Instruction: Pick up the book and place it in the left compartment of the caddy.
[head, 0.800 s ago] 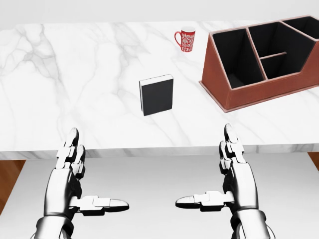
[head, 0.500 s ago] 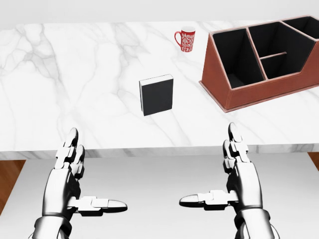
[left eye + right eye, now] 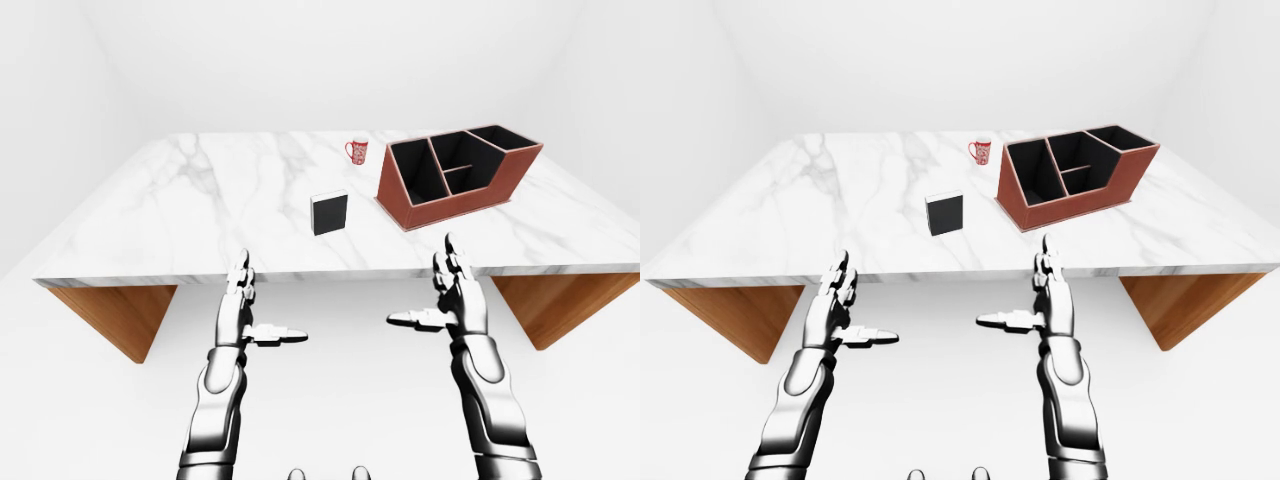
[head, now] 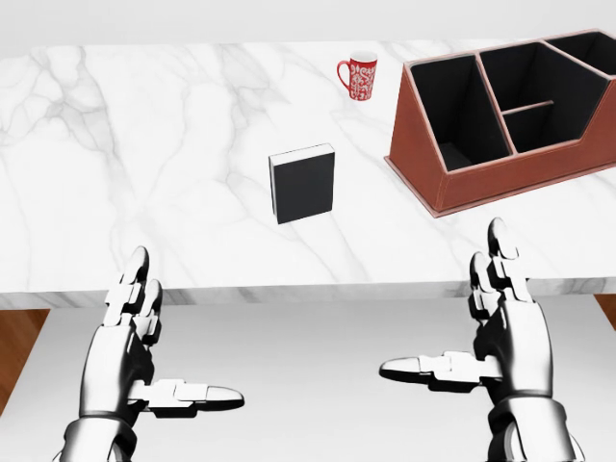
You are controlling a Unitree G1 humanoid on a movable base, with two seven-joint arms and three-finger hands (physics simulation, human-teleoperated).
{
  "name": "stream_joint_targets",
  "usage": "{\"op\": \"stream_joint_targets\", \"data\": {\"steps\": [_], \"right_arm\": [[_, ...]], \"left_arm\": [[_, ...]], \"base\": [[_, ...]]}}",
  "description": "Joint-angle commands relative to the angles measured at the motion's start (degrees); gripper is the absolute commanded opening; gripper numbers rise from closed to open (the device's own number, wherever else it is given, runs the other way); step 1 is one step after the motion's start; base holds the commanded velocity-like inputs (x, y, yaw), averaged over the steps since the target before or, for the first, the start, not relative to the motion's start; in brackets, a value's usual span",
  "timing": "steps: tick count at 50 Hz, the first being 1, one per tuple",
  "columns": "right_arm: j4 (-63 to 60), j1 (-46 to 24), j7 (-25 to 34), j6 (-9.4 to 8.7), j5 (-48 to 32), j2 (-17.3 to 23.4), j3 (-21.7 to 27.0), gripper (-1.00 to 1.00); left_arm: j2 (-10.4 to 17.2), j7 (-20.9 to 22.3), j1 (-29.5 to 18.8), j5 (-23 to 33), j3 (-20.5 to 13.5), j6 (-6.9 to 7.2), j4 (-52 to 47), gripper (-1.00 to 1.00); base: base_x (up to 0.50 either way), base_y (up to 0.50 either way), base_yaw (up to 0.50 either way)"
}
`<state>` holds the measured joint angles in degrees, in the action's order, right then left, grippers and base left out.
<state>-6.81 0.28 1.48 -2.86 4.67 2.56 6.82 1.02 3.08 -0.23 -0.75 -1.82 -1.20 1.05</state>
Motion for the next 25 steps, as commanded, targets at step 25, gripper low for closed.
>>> {"op": "stream_joint_targets", "data": {"steps": [25], "right_arm": [[-20.1, 0.9, -0.1, -2.14, 30.8, 16.4, 42.6, 1.0]], "left_arm": [[0.0, 0.1, -0.1, 0.1, 0.0, -0.38, 0.5, 1.0]], "base": [[0.0, 0.0, 0.0]]}}
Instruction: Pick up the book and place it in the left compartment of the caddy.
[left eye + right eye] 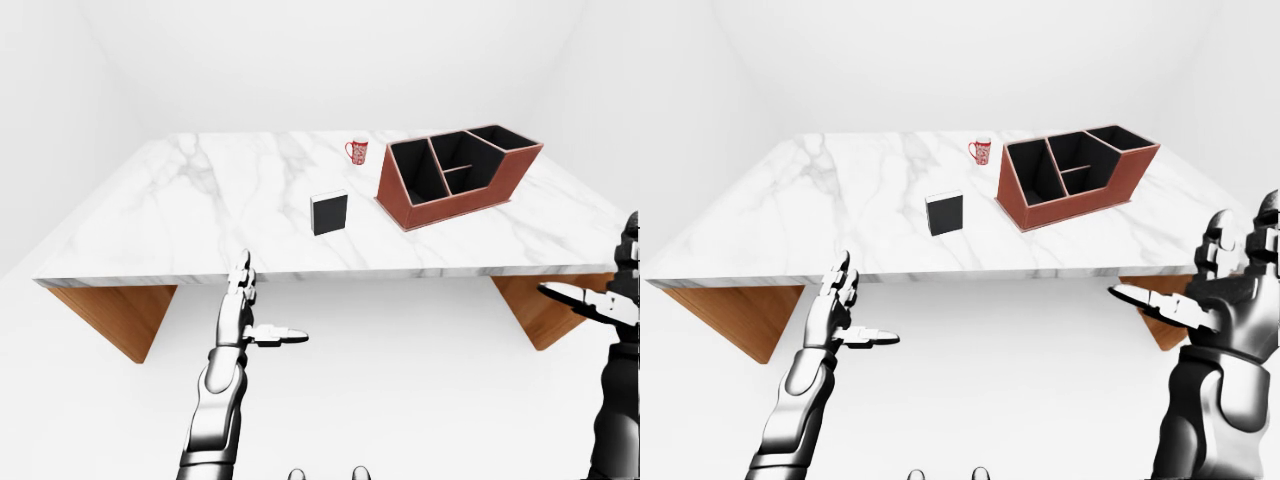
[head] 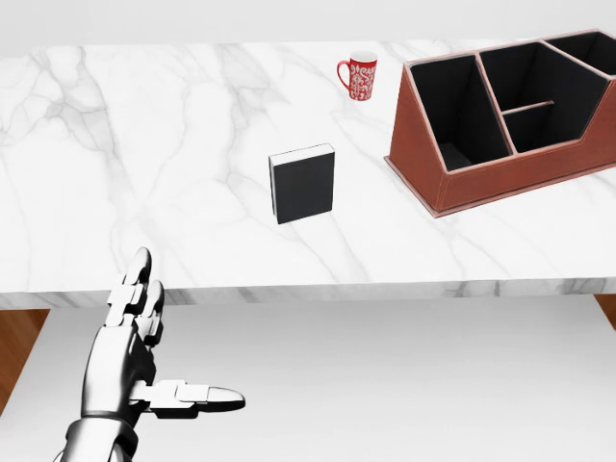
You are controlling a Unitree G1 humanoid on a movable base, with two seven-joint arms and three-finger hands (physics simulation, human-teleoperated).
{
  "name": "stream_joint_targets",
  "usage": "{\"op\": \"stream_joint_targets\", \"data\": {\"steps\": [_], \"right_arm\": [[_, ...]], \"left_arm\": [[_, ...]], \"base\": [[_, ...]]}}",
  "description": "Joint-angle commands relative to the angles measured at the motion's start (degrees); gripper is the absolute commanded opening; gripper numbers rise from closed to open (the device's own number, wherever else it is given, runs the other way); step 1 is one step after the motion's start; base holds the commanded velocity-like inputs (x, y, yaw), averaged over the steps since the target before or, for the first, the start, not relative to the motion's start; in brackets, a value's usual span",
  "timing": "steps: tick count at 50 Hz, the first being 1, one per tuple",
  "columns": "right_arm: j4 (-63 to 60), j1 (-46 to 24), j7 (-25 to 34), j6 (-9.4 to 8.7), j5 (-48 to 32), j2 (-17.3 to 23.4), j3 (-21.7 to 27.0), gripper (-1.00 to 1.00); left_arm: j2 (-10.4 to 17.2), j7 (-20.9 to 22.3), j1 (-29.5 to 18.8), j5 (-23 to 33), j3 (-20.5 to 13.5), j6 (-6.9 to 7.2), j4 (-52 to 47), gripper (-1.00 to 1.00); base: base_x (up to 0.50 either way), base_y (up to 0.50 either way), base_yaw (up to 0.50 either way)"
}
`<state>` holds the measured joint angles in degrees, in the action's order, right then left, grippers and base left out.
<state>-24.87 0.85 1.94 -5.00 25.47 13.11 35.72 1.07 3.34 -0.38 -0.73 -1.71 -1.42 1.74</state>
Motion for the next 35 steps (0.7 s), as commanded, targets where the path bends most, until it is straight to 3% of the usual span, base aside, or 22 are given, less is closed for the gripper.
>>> {"op": "stream_joint_targets", "data": {"steps": [1, 4, 6, 8, 9, 12, 14, 17, 29, 31, 35], "right_arm": [[-2.0, 0.6, -0.4, 0.0, 10.2, 6.2, 14.2, 1.0], [-1.1, 0.9, -0.3, 0.0, 11.0, 6.7, 15.7, 1.0], [-0.1, 1.1, 0.1, 0.0, 11.6, 7.2, 16.7, 1.0], [0.6, 1.3, 0.2, 0.0, 11.7, 7.5, 17.2, 1.0], [1.3, 1.5, 0.3, 0.0, 12.4, 7.9, 18.3, 1.0], [1.4, 1.5, 0.3, 0.0, 12.5, 7.9, 18.3, 1.0], [4.5, 2.2, 1.3, 0.0, 14.6, 8.8, 20.9, 1.0], [6.6, 2.7, 1.7, 0.0, 15.2, 9.3, 21.8, 1.0], [14.5, 5.2, 2.3, 0.0, 27.9, 13.4, 28.6, 1.0], [15.5, 5.7, 2.6, 0.0, 29.1, 13.8, 29.6, 1.0], [18.0, 6.3, 3.8, 0.0, 29.2, 13.9, 30.0, 1.0]], "left_arm": [[0.1, -0.2, -0.3, 0.2, -0.2, -0.61, 0.6, 1.0], [0.1, -0.2, -0.5, 0.1, -0.3, -1.04, 1.2, 1.0], [0.0, -0.4, 0.0, 0.2, 0.0, 0.1, -0.3, 1.0], [0.1, -0.3, -0.5, 0.1, -0.2, -0.65, 0.9, 1.0], [0.0, -0.3, -0.2, 0.1, -0.1, 0.17, -0.1, 1.0], [0.0, -0.3, -0.1, 0.1, -0.1, 0.25, -0.2, 1.0], [0.1, -0.4, -0.7, 0.1, -0.4, -1.21, 1.4, 1.0], [0.1, -0.6, -0.5, 0.2, -0.3, -0.64, 0.7, 1.0], [0.2, -0.2, -0.9, 0.0, -0.5, -2.24, 2.5, 1.0], [0.2, -0.3, -0.5, 0.0, -0.3, -1.09, 1.0, 1.0], [0.1, -0.9, -0.4, 0.7, -0.3, -1.09, 0.5, 1.0]], "base": [[0.0, 0.0, 0.0], [0.0, 0.0, 0.0], [0.0, 0.0, 0.0], [0.0, 0.0, 0.0], [0.0, 0.0, 0.0], [0.0, 0.0, 0.0], [0.0, 0.0, 0.0], [0.0, 0.0, 0.0], [0.0, 0.0, 0.0], [0.0, 0.0, 0.0], [0.0, 0.0, 0.0]]}}
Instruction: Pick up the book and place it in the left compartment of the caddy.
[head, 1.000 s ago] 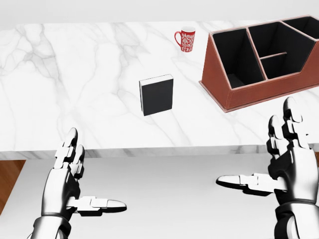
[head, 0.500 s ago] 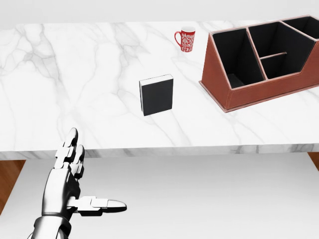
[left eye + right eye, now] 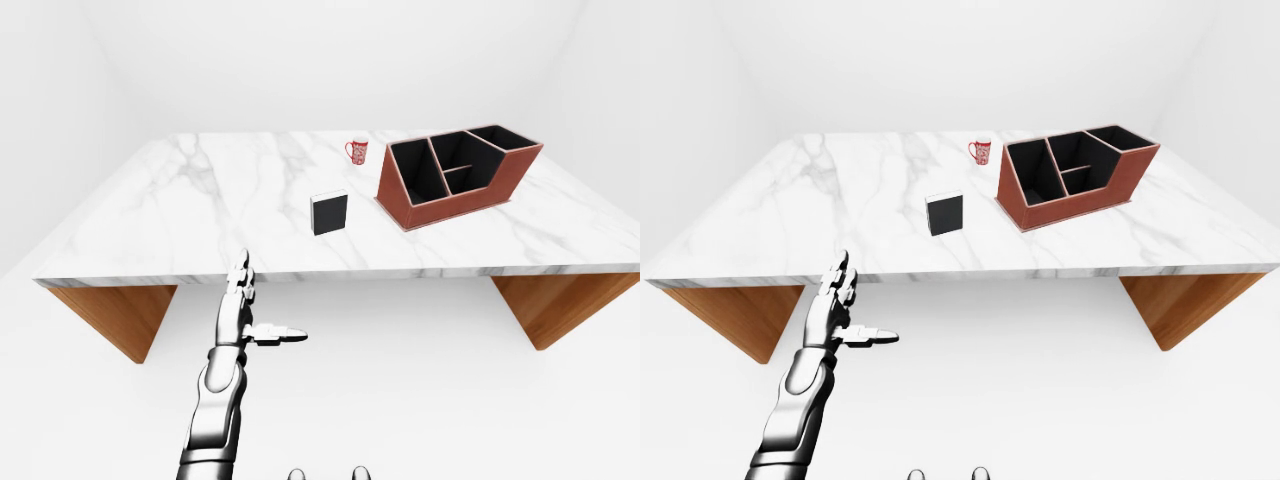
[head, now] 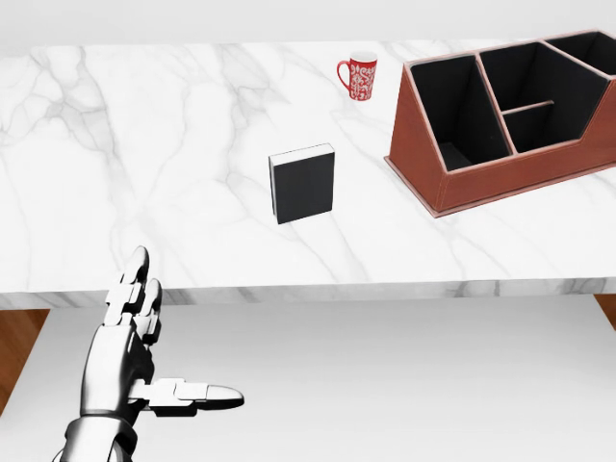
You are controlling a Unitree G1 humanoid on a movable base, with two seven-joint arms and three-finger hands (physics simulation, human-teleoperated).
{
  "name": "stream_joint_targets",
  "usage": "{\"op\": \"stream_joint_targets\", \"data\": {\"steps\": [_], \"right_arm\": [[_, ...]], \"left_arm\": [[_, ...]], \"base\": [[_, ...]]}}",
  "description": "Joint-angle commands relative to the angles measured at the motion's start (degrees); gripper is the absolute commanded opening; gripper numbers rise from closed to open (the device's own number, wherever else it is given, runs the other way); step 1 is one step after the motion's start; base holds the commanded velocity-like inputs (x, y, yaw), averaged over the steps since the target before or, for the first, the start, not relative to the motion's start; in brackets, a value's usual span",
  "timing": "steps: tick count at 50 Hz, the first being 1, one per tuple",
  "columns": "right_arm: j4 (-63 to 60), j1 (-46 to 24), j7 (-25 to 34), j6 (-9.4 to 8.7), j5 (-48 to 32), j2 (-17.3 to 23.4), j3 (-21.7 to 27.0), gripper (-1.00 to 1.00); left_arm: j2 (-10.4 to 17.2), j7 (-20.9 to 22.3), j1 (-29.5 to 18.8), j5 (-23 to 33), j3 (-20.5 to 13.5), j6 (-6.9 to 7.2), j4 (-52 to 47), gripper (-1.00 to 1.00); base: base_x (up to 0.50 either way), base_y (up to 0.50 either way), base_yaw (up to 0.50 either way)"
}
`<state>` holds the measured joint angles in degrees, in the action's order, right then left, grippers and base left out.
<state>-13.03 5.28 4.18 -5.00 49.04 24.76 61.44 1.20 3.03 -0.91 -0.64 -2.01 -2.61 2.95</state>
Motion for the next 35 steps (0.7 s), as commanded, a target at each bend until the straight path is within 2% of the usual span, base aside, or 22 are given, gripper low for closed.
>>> {"op": "stream_joint_targets", "data": {"steps": [1, 5, 6, 11, 12, 16, 19, 24, 26, 27, 30, 31, 33, 35], "right_arm": [[6.9, 1.8, 1.8, 0.0, 6.4, 2.2, 4.3, 1.0], [8.4, 2.3, 2.2, 0.0, 6.5, 2.4, 4.3, 1.0], [9.0, 2.5, 2.6, 0.0, 7.0, 2.6, 4.8, 1.0], [10.7, 2.9, 3.2, 0.0, 7.1, 2.2, 4.3, 1.0], [11.0, 3.1, 3.5, 0.0, 7.0, 2.0, 4.4, 1.0], [12.5, 3.4, 3.6, 0.0, 6.5, 2.4, 4.5, 1.0], [13.2, 3.6, 4.2, 0.0, 6.2, 2.4, 4.7, 1.0], [14.7, 3.9, 5.5, 0.0, 5.6, 2.0, 4.4, 1.0], [14.7, 3.9, 5.4, 0.0, 5.5, 1.9, 4.3, 1.0], [14.7, 3.9, 5.3, 0.0, 5.4, 2.0, 4.1, 1.0], [14.7, 3.9, 5.3, 0.0, 5.4, 2.0, 4.1, 1.0], [14.6, 3.9, 5.2, 0.0, 5.0, 1.9, 3.9, 1.0], [14.3, 4.0, 5.1, 0.0, 4.5, 1.8, 3.7, 1.0], [14.3, 4.0, 5.1, 0.0, 4.5, 1.8, 3.7, 1.0]], "left_arm": [[0.0, -0.8, 0.2, 0.6, -0.1, 0.16, -1.0, 1.0], [0.0, -0.5, 0.2, 0.1, -0.3, 0.16, -0.7, 1.0], [-0.1, -0.6, 0.9, 0.3, 0.1, 1.3, -2.6, 1.0], [0.1, -0.6, -0.2, 0.3, -0.4, -0.5, 0.3, 1.0], [0.1, -0.5, 0.0, 0.1, -0.4, -0.01, -0.4, 1.0], [0.1, -0.5, -0.1, 0.2, -0.3, -0.53, 0.2, 1.0], [0.0, -0.5, 0.3, 0.3, -0.1, 0.35, -1.1, 1.0], [0.0, -0.4, 0.1, 0.1, -0.2, -0.14, -0.3, 1.0], [-0.1, -0.6, 0.6, 0.2, 0.1, 1.39, -2.3, 1.0], [-0.1, -0.5, 0.3, 0.1, -0.1, 0.55, -1.2, 1.0], [-0.1, -0.5, 0.3, 0.1, -0.1, 0.42, -0.9, 1.0], [0.0, -0.5, 0.0, 0.0, -0.3, -0.33, 0.1, 1.0], [-0.1, -0.9, 0.6, 0.2, -0.2, 0.79, -2.0, 1.0], [-0.1, -0.9, 0.6, 0.2, -0.2, 0.83, -2.1, 1.0]], "base": [[0.0, 0.0, 0.0], [0.0, 0.0, 0.0], [0.0, 0.0, 0.0], [0.0, 0.0, 0.0], [0.0, 0.0, 0.0], [0.0, 0.0, 0.0], [0.0, 0.0, 0.0], [0.0, 0.0, 0.0], [0.0, 0.0, 0.0], [0.0, 0.0, 0.0], [0.0, 0.0, 0.0], [0.0, 0.0, 0.0], [0.0, 0.0, 0.0], [0.0, 0.0, 0.0]]}}
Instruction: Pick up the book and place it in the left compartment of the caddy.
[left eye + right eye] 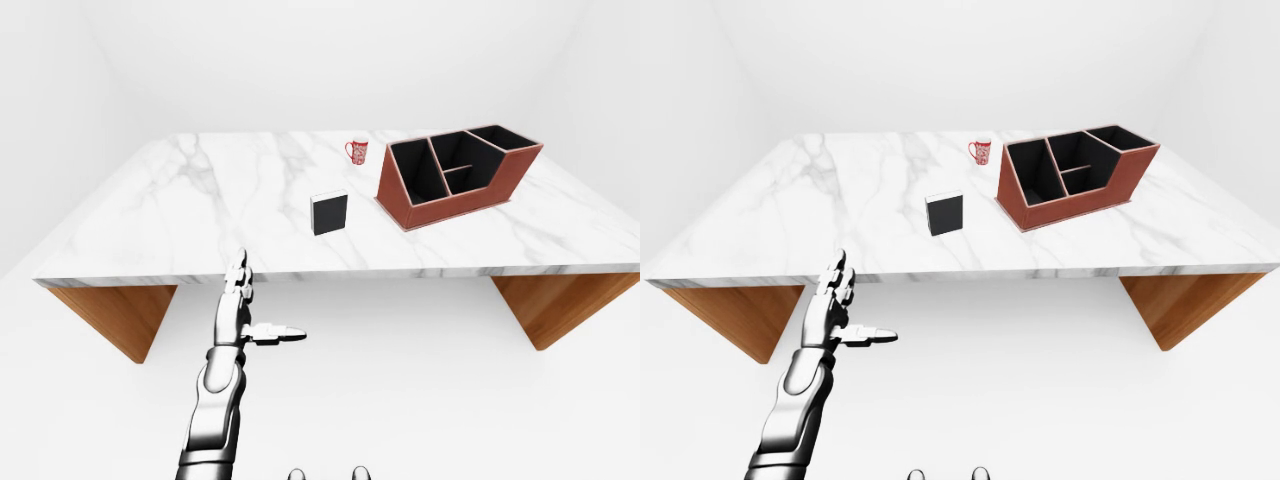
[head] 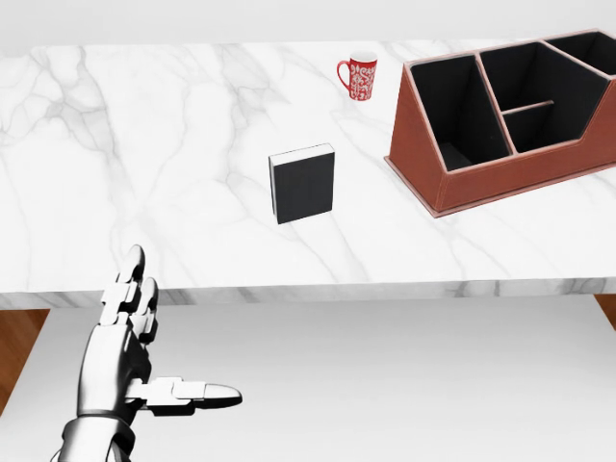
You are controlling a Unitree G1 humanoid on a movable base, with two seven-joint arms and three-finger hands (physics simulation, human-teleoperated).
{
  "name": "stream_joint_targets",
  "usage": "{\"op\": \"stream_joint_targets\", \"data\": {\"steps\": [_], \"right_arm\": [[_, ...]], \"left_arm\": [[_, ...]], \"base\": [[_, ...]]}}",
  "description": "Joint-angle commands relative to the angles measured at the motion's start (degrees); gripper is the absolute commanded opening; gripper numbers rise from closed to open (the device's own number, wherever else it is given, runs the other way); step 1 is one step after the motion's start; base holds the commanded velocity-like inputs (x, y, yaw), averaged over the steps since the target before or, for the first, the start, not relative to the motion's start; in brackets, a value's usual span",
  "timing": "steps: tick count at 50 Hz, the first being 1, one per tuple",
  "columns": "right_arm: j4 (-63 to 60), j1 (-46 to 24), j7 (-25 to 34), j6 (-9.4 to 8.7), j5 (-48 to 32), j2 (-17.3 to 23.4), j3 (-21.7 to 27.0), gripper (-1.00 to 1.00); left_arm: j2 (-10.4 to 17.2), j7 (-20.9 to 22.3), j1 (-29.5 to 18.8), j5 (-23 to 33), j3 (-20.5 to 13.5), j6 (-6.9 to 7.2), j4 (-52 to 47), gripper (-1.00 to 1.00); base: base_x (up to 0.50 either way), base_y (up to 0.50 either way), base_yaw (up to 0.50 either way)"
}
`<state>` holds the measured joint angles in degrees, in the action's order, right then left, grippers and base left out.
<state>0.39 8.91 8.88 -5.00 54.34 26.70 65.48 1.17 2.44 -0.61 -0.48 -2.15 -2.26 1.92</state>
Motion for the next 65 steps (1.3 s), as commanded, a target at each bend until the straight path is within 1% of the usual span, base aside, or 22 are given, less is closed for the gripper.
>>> {"op": "stream_joint_targets", "data": {"steps": [1, 2, 4, 5, 8, 10, 11, 12, 13, 14, 50, 52, 56, 57, 62, 63, 64, 65], "right_arm": [[0.0, 0.5, 0.0, 0.0, -1.1, -0.2, -0.2, 1.0], [0.0, 0.5, 0.0, 0.0, -1.1, -0.2, -0.2, 1.0], [-1.7, 0.5, -0.7, 0.0, -1.0, -0.1, 0.3, 1.0], [-2.0, 0.5, -0.9, 0.0, -1.2, -0.1, 0.5, 1.0], [-2.5, 0.3, -1.0, 0.0, -1.7, -0.2, 0.6, 1.0], [-3.0, 0.1, -0.9, 0.0, -3.5, -0.3, -0.1, 1.0], [-3.5, 0.0, -0.6, 0.0, -3.8, -0.5, 0.1, 1.0], [-3.8, 0.0, -1.0, 0.0, -4.4, -0.4, -0.1, 1.0], [-4.5, -0.2, -1.4, 0.0, -4.4, -0.4, 0.0, 1.0], [-4.6, -0.2, -1.4, 0.0, -4.4, -0.4, 0.1, 1.0], [-4.7, -0.5, -1.2, 0.0, -4.8, -0.5, 0.4, 1.0], [-4.4, -0.6, -1.2, 0.0, -4.8, -0.5, 0.2, 1.0], [-4.7, -0.4, -1.2, 0.0, -4.5, -0.6, 0.4, 1.0], [-4.5, -0.5, -0.8, 0.0, -4.6, -0.7, 0.1, 1.0], [-4.5, -0.5, -0.6, 0.0, -4.6, -0.7, 0.0, 1.0], [-4.4, -0.5, -0.3, 0.0, -4.8, -0.9, -0.1, 1.0], [-4.5, -0.6, -0.3, 0.0, -4.9, -0.9, -0.1, 1.0], [-4.3, -0.7, -0.3, 0.0, -5.0, -0.9, -0.2, 1.0]], "left_arm": [[-0.1, -0.2, 0.2, -0.2, -0.1, 0.57, -0.9, 1.0], [0.0, -0.2, 0.2, -0.2, -0.1, 0.58, -0.9, 1.0], [0.0, -0.3, 0.0, -0.1, -0.1, -0.07, -0.1, 1.0], [0.1, -0.1, -0.5, -0.3, -0.4, -1.19, 1.5, 1.0], [0.3, 0.0, -0.9, -0.4, -0.5, -1.79, 2.8, 1.0], [0.1, -0.1, -0.3, -0.3, -0.3, -0.52, 0.9, 1.0], [0.0, -0.3, 0.0, -0.2, 0.0, 0.75, -0.6, 1.0], [0.1, -0.3, -0.1, -0.2, -0.1, 0.43, -0.2, 1.0], [0.1, -0.2, -0.4, -0.3, -0.3, -0.18, 0.8, 1.0], [0.1, -0.2, -0.5, -0.3, -0.3, -0.23, 0.9, 1.0], [0.1, -0.2, -0.5, -0.3, -0.3, -0.26, 0.9, 1.0], [0.2, -0.1, -0.8, -0.3, -0.4, -0.88, 1.9, 1.0], [0.2, -0.2, -0.8, -0.3, -0.4, -0.91, 1.9, 1.0], [0.3, 0.0, -1.0, -0.3, -0.5, -1.38, 2.5, 1.0], [0.3, -0.1, -1.0, -0.2, -0.4, -1.38, 2.5, 1.0], [0.3, -0.2, -1.3, -0.1, -0.5, -1.64, 3.0, 1.0], [0.2, -0.2, -0.9, -0.1, -0.3, -0.82, 1.8, 1.0], [0.2, -0.2, -1.0, -0.1, -0.3, -0.97, 2.1, 1.0]], "base": [[0.0, 0.0, 0.0], [0.0, 0.0, 0.0], [0.0, 0.0, 0.0], [0.0, 0.0, 0.0], [0.0, 0.0, 0.0], [0.0, 0.0, 0.0], [0.0, 0.0, 0.0], [0.0, 0.0, 0.0], [0.0, 0.0, 0.0], [0.0, 0.0, 0.0], [0.0, 0.0, 0.0], [0.0, 0.0, 0.0], [0.0, 0.0, 0.0], [0.0, 0.0, 0.0], [0.0, 0.0, 0.0], [0.0, 0.0, 0.0], [0.0, 0.0, 0.0], [0.0, 0.0, 0.0]]}}
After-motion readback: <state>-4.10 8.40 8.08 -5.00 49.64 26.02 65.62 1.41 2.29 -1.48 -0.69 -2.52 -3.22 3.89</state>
